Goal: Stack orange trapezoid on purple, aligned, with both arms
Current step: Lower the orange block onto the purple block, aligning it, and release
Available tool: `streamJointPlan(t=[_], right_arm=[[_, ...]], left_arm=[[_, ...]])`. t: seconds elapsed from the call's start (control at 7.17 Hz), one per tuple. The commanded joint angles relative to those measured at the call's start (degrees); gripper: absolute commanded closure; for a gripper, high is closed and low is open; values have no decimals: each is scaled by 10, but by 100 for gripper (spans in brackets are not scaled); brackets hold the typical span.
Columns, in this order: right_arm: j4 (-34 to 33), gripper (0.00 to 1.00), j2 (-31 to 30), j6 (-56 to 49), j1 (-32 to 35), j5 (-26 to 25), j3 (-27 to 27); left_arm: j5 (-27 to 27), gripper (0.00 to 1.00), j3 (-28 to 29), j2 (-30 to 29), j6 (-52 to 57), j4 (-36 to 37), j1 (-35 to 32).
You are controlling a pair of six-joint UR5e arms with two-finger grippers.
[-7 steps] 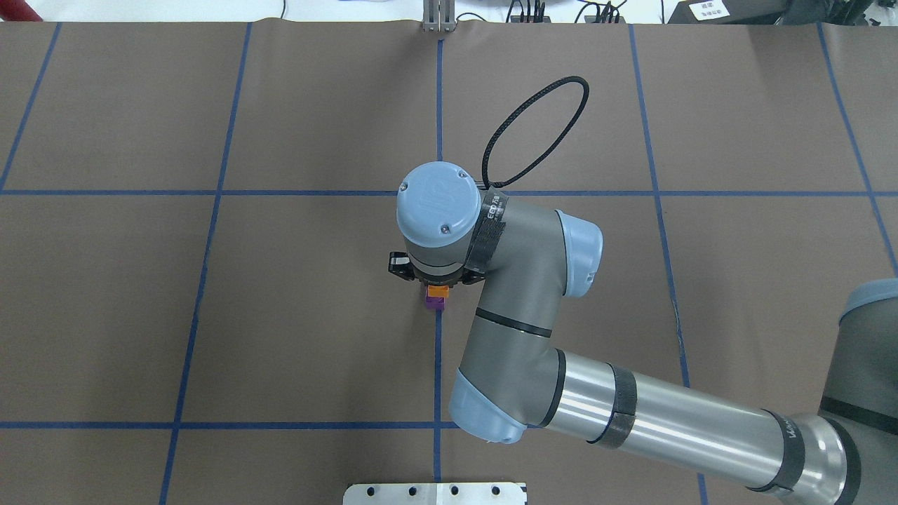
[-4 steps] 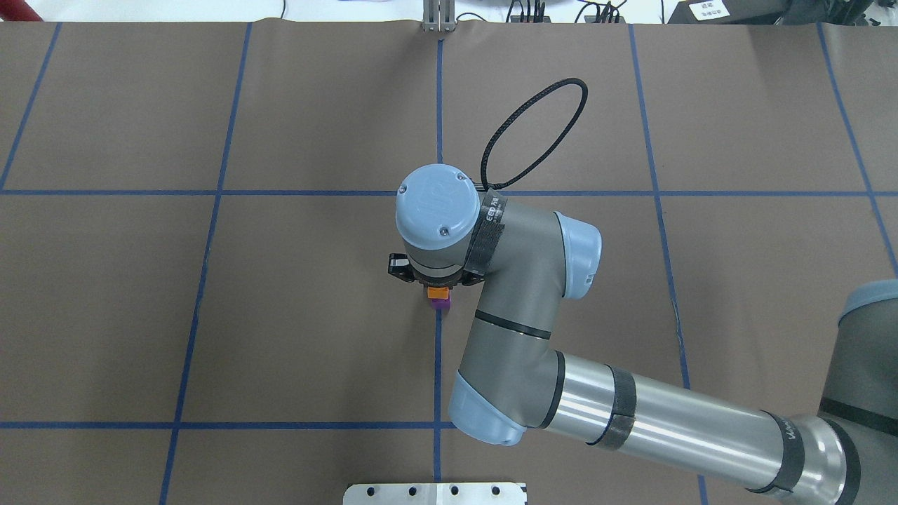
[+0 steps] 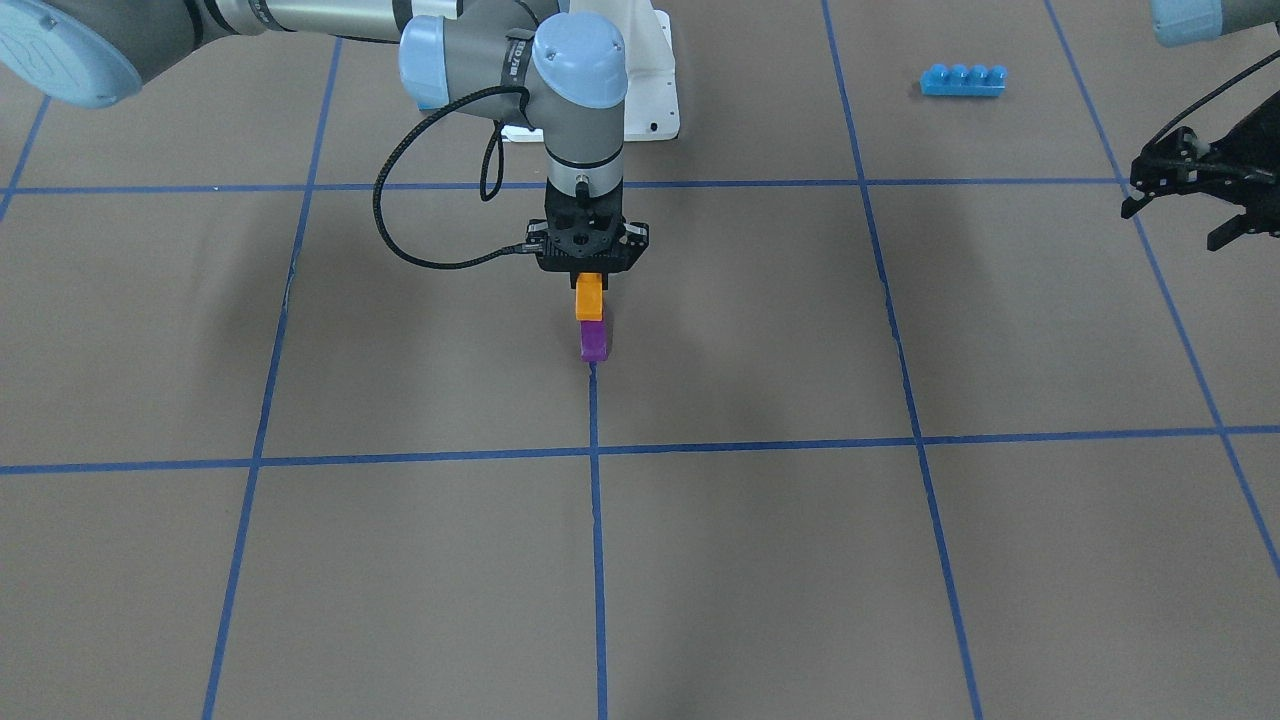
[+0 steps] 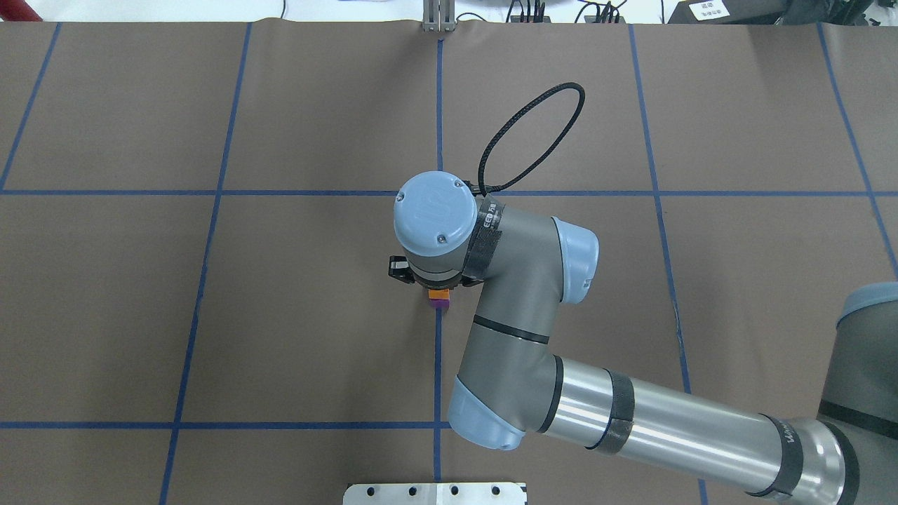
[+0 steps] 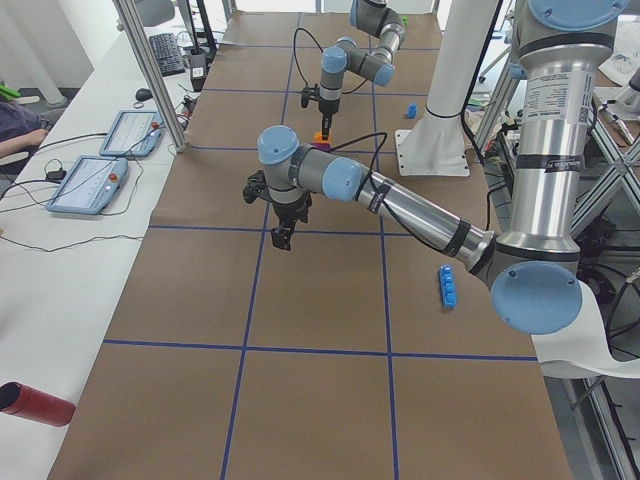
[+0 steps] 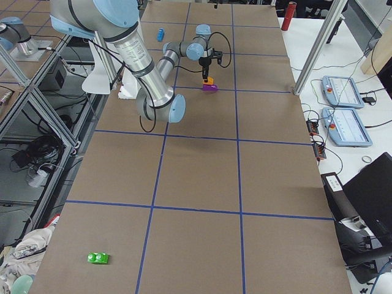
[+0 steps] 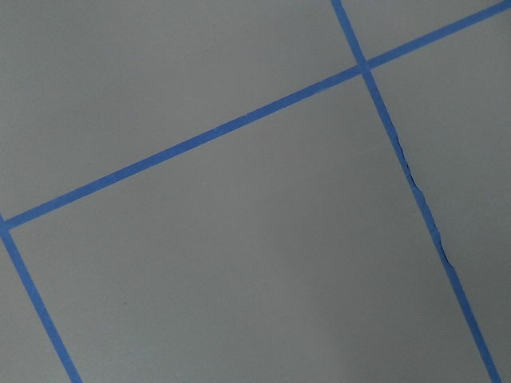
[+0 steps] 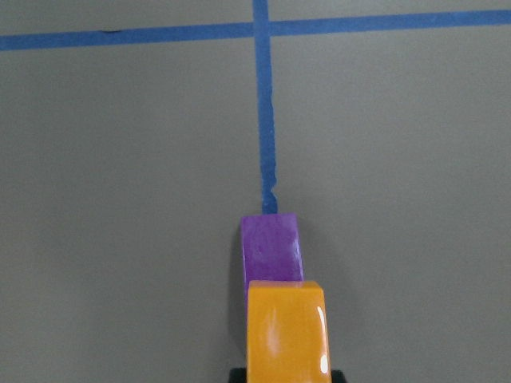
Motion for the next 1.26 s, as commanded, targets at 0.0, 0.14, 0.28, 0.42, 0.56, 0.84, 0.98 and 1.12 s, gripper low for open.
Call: streamJointPlan(t=[0.0, 0.14, 0.28, 0.42, 0.56, 0.84, 0.98, 1.12], right_arm=[[3, 100, 0, -2, -7, -7, -10], [3, 100, -1, -2, -11, -8, -10], [3, 100, -1, -3, -13, -8, -11], [3, 100, -1, -10, -13, -7, -15], [3, 91, -1, -17, -13, -7, -16], [3, 1, 1, -10, -13, -8, -22], [3, 1, 2, -13, -10, -7, -22], [3, 1, 3, -15, -7, -6, -21]], left_arm=[[0, 0, 0, 0, 0, 0, 0], [0, 0, 0, 0, 0, 0, 0], [0, 0, 0, 0, 0, 0, 0], [0, 0, 0, 0, 0, 0, 0], [0, 0, 0, 0, 0, 0, 0], [0, 0, -1, -1, 0, 0, 0], [0, 0, -1, -1, 0, 0, 0], [0, 0, -1, -1, 0, 0, 0]])
